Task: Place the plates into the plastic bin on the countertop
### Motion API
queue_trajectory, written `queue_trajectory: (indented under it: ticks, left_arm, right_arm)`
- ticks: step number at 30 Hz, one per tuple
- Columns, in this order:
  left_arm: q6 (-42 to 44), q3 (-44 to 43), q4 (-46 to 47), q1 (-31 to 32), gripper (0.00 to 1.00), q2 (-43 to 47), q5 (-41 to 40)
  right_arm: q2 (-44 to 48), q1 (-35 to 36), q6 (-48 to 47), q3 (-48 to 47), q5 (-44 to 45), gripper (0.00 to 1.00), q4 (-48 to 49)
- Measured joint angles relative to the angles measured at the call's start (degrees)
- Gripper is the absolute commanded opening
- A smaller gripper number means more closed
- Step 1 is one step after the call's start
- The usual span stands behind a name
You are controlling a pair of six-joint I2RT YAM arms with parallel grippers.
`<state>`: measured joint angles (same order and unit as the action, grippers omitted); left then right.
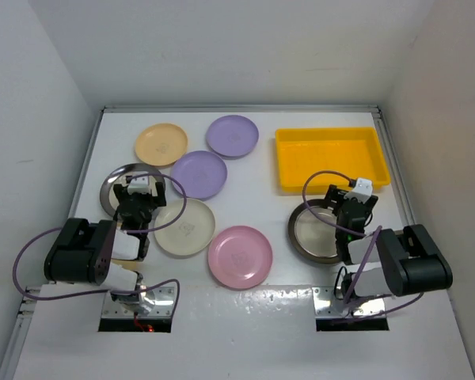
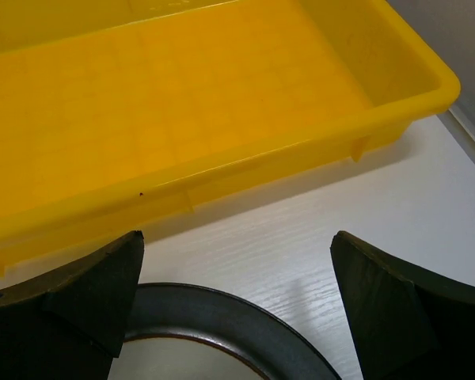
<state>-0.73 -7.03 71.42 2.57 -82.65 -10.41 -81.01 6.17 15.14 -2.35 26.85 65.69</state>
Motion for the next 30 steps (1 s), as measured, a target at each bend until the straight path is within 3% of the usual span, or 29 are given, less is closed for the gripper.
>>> queue_trajectory:
  ticks: [3, 5, 7, 9, 11, 13, 14, 16, 19, 23, 28, 30]
  left_arm:
    - [0.33, 0.02, 0.11, 0.17, 1.0, 0.0, 0.11]
    - [0.59, -0.17, -2.38, 0.39, 1.0, 1.38, 1.11]
    - [2.86, -3.65, -16.55, -0.42, 1.0, 9.94, 5.77]
    - [8.92, -13.2, -34.18, -0.42, 1.0, 19.47, 11.32]
    - [12.22, -24.5, -45.64, 0.15, 1.0, 25.88, 13.55]
    - [12.76, -32.74, -52.06, 0.46, 1.0, 31.8, 14.91]
    - [13.14, -35.5, -54.66, 0.57, 1.0, 33.97, 16.09]
    - [13.31, -39.19, -59.58, 0.83, 1.0, 36.74, 18.8]
    - [11.37, -42.03, -64.92, 1.92, 1.0, 36.15, 22.67]
    - [9.86, -40.61, -71.71, 3.54, 1.0, 33.14, 24.55]
    - [9.4, -36.63, -78.23, 5.31, 1.0, 32.33, 24.59]
    - [9.05, -36.15, -79.1, 5.55, 1.0, 33.48, 24.61]
  right_arm:
    - [3.45, 1.7, -1.84, -0.15, 0.26, 1.0, -5.16]
    - [10.47, 5.57, -4.2, -4.57, 2.14, 1.0, -20.94]
    - [14.86, 8.81, -7.67, -14.12, 4.9, 1.0, -36.37]
    - [15.39, 11.21, -9.92, -28.3, 7.76, 1.0, -51.41]
    - [15.02, 11.08, -8.15, -44.57, 5.42, 0.69, -68.78]
    - [16.9, 4.98, -3.93, -53.59, -4.79, 0.51, -78.58]
    - [19.21, 0.55, -1.2, -53.94, -9.25, 0.63, -81.37]
    - [26.6, -9.66, 5.49, -49.66, -15.45, 1.0, -87.38]
    - [35.98, -20.68, 14.69, -36.35, -19.76, 0.98, -96.67]
    - [35.17, -32.26, 22.32, -21.64, -27.23, 0.77, -104.98]
    - [33.86, -42.47, 25.68, -14.93, -34.25, 0.71, -106.31]
    - [33.46, -43.78, 26.36, -13.16, -38.6, 0.58, -103.54]
